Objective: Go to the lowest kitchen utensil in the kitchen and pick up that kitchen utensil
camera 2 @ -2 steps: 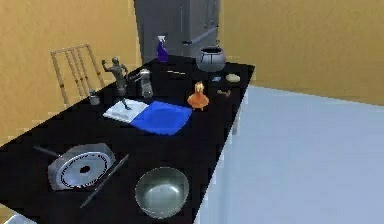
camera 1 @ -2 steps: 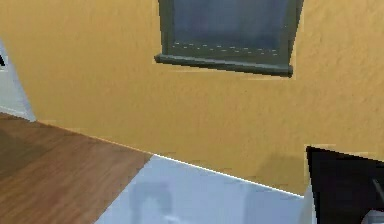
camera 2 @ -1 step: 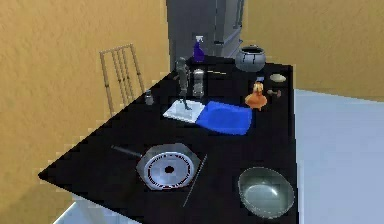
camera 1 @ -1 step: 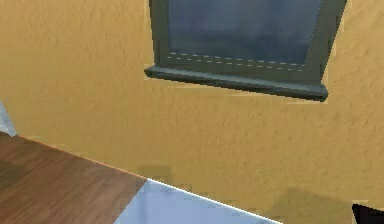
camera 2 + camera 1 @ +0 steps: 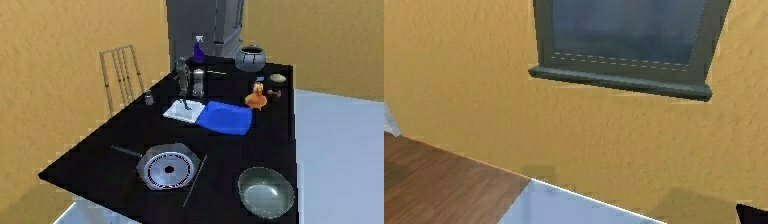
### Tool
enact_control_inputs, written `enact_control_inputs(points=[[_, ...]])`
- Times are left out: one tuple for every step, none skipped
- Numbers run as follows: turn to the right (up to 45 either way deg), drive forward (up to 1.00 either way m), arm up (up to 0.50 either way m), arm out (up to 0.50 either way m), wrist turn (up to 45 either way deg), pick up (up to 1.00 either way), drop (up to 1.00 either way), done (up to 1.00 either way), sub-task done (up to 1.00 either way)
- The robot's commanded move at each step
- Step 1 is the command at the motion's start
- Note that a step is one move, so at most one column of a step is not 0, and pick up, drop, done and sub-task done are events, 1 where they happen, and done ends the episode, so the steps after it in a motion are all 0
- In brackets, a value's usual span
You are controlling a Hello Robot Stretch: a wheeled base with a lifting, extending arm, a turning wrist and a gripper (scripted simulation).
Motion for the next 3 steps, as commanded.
enact_control_inputs(points=[[0.0,0.00,0.38,0.00,0.0,0.00,0.00,0.00,0.00],[0.0,0.00,0.00,0.20,0.0,0.00,0.00,0.00,0.00],[0.0,0.00,0.00,0.00,45.0,0.00,0.00,0.00,0.00]])
